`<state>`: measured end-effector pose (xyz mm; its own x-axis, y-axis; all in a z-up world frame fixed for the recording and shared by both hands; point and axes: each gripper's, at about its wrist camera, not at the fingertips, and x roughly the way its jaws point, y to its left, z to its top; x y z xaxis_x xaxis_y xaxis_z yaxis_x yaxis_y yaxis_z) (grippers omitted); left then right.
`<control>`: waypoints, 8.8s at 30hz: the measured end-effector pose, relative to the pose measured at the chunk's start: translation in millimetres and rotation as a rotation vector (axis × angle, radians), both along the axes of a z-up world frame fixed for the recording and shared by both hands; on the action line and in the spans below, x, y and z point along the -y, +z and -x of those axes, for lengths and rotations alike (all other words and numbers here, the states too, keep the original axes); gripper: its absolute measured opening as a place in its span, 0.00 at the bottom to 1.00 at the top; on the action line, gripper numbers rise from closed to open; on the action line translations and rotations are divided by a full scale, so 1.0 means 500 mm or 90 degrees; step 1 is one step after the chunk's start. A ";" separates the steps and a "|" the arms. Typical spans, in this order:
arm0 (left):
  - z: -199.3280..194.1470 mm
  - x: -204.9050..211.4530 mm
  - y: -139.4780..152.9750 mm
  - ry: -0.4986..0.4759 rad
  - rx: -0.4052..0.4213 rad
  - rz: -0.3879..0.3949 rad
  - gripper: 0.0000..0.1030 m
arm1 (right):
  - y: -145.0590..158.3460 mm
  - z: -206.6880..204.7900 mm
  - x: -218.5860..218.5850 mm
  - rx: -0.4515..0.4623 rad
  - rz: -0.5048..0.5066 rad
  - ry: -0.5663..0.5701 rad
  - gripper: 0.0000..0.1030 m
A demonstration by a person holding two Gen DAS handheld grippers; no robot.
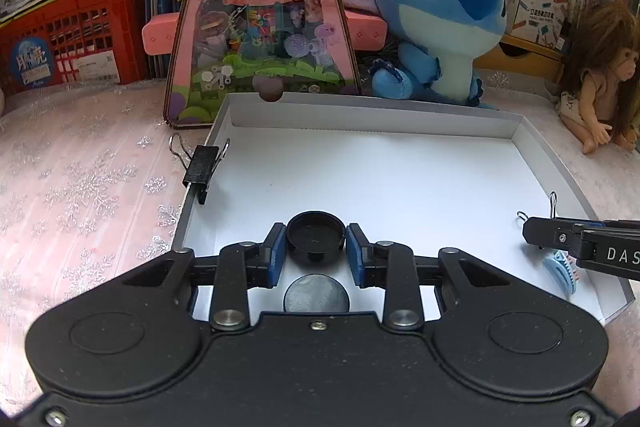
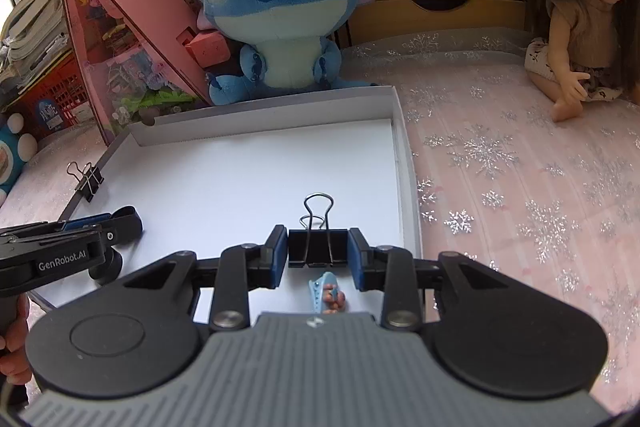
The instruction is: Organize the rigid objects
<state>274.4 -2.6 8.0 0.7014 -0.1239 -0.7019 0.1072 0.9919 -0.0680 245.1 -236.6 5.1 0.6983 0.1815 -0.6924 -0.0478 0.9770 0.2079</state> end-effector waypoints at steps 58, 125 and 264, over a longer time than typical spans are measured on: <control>0.472 0.020 0.011 -0.071 0.147 0.010 0.75 | -0.003 0.388 0.025 0.187 0.079 0.063 0.81; 0.546 -0.034 -0.034 -0.046 0.150 0.028 0.37 | -0.069 0.509 0.009 0.211 0.102 0.087 0.24; 0.517 0.027 -0.042 0.043 0.128 0.019 0.40 | -0.073 0.513 0.014 0.217 0.105 0.026 0.27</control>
<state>15.9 -16.2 -13.2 0.8346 -0.0910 -0.5433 0.0550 0.9951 -0.0821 -11.2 -243.6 -31.4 0.8879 0.1195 -0.4443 -0.1267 0.9918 0.0135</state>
